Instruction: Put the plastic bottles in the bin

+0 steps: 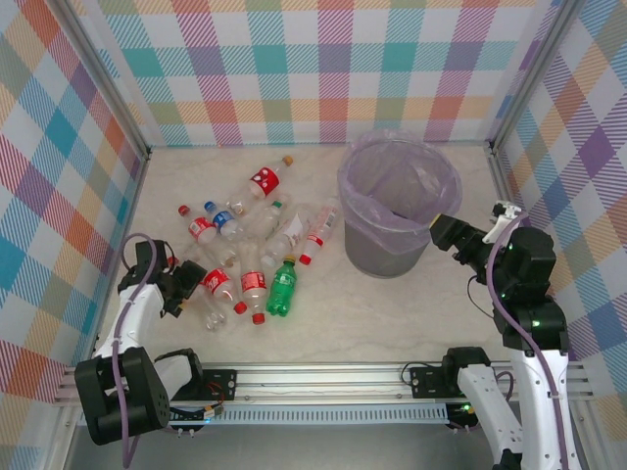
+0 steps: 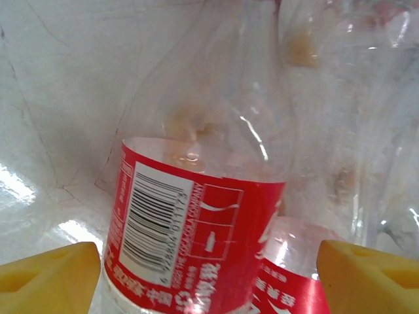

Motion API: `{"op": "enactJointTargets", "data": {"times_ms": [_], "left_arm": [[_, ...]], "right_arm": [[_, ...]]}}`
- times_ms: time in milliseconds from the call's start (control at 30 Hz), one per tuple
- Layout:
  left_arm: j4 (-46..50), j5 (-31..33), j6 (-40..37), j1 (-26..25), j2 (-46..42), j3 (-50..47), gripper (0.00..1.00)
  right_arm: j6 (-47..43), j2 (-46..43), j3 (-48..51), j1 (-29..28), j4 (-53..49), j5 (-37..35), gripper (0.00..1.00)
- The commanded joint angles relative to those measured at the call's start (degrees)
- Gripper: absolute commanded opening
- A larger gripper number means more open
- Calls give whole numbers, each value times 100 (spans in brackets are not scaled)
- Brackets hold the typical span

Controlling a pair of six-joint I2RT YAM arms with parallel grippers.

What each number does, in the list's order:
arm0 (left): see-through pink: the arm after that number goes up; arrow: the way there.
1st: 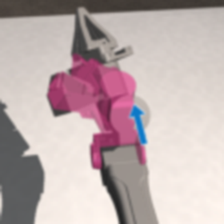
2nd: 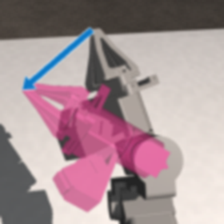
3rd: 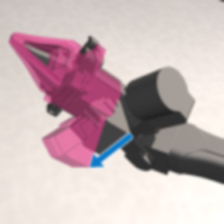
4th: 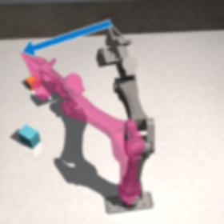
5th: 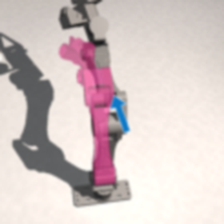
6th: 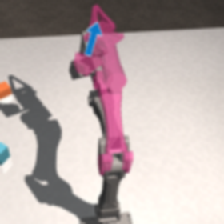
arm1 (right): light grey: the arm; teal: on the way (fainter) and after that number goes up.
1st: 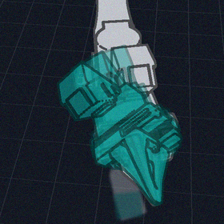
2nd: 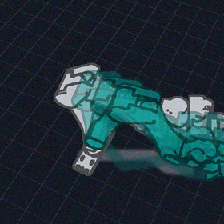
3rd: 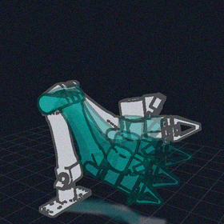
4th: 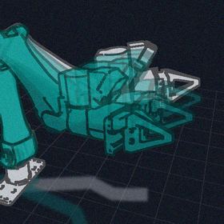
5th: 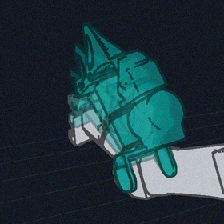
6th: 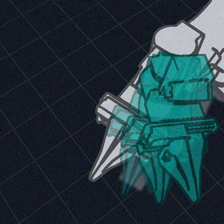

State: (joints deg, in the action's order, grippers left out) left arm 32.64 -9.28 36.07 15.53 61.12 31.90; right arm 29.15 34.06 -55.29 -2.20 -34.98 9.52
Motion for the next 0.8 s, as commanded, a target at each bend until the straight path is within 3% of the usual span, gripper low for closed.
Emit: {"op": "enactJointTargets", "data": {"times_ms": [0,367,500,767], "left_arm": [[-257,103,167,74,-11,-126,79],[-383,175,111,76,17,-359,71],[102,433,-48,74,-517,-102,64],[1046,624,-406,77,-1761,717,63]], "right_arm": [[-65,8,-35,36,135,90,88],[139,100,121,38,319,393,89],[110,170,38,35,308,383,88],[-107,267,-277,37,50,454,89]]}}
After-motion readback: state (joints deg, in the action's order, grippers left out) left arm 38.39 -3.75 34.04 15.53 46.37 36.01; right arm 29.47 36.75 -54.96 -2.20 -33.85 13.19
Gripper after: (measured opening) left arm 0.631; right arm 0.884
